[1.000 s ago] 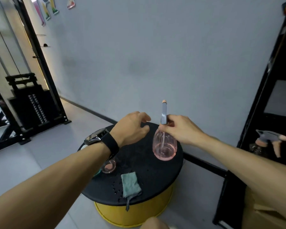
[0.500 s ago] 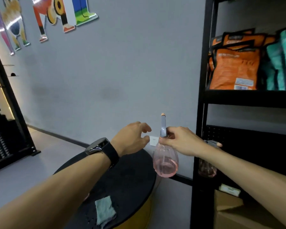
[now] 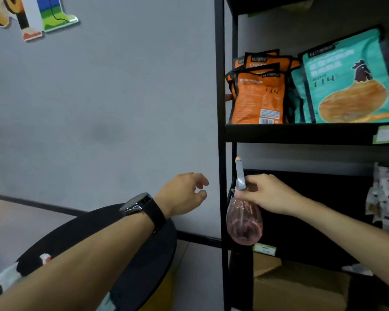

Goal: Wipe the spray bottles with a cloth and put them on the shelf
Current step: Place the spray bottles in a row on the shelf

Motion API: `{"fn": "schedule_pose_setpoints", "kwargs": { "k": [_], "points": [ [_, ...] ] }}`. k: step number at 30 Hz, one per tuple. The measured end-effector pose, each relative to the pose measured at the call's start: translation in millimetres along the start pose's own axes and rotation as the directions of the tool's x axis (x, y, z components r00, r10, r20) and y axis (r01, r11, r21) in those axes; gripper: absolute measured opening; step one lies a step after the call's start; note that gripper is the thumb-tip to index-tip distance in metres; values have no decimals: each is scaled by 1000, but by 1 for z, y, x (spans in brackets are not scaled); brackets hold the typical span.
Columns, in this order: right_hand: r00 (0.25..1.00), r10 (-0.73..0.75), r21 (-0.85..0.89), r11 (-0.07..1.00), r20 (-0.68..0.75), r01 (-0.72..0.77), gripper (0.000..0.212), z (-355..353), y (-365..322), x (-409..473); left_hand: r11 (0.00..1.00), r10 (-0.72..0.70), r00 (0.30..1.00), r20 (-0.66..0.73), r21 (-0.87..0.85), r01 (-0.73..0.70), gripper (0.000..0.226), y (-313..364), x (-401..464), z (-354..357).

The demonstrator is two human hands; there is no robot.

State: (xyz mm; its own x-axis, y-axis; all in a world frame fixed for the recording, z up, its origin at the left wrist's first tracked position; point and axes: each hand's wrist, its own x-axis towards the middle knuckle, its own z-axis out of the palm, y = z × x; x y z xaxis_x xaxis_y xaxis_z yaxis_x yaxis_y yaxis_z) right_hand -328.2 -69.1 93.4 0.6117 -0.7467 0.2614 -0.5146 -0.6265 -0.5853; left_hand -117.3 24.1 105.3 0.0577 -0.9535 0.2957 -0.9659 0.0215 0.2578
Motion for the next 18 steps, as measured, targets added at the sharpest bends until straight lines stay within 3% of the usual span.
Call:
{"fn": "schedule_pose_setpoints", "kwargs": {
  "k": [12,18],
  "points": [
    [991,131,42,990,1,-131,8,-12,59,-3,989,107,994,4,-106,-106,34,39,48,55],
    [979,204,63,977,0,-204,19,-6,92,8,979,111,994,-2,-173,-110,30,45,66,84]
  ]
}}
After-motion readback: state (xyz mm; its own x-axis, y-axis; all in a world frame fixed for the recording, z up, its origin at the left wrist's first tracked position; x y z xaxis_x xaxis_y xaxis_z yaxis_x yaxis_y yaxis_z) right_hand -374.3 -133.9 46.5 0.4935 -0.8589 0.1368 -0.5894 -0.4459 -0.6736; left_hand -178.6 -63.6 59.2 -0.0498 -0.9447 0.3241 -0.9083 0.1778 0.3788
